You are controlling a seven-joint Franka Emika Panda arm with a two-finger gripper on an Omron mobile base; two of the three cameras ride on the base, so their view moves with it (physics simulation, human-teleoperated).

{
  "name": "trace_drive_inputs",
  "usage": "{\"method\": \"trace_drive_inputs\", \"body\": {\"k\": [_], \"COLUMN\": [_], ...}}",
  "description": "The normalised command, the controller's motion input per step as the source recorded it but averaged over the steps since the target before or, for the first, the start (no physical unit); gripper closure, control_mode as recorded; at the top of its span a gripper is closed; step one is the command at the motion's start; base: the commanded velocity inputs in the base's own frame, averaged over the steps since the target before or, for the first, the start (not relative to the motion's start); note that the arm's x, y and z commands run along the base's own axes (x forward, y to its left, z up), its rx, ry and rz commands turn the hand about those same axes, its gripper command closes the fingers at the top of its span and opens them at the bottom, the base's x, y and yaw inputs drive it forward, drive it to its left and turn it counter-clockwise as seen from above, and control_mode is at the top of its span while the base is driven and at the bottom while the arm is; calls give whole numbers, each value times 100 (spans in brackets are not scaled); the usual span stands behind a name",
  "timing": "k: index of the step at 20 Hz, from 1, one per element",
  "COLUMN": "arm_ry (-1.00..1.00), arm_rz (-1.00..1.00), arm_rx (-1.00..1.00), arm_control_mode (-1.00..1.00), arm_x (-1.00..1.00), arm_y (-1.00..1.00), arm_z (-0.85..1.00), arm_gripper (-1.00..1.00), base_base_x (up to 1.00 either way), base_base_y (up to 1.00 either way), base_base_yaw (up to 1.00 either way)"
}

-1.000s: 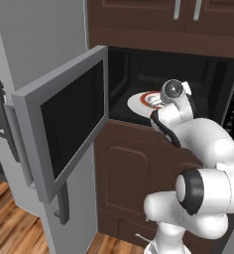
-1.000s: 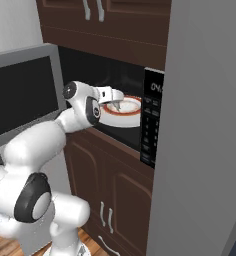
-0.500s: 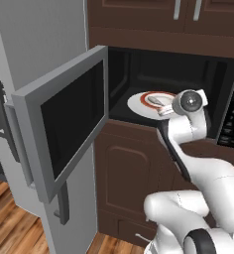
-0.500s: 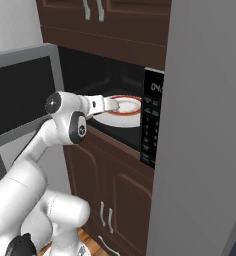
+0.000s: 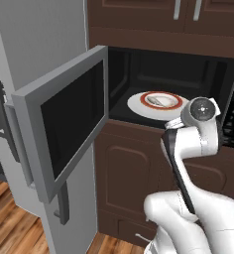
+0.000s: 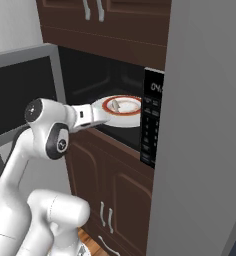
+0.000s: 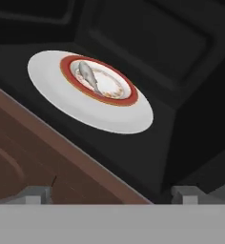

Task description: Transport the fish from the fridge to the microwave and turn on the microwave.

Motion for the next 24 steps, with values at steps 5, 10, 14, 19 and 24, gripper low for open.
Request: {"method": "trace_drive_inputs", "body": {"k": [5,10,14,19,24], "arm_ry": [1,0,0,0,0], "arm_rz": [3,5,12,16,21], "arm_rx": [-23,-21,-13,-20,-33], "arm_control_mode": [-100,-100,-100,-100,-100], "arm_x": [-65,-58,-66,-80,-67], "arm_y": [28,25,10,3,14], "arm_z": [0,0,0,-1,-26], "arm_gripper": [-100,-100,-100,-100,-100], "base_base_x": [0,0,0,0,0], "base_base_y": [0,0,0,0,0], "base_base_yaw": [0,0,0,0,0]}}
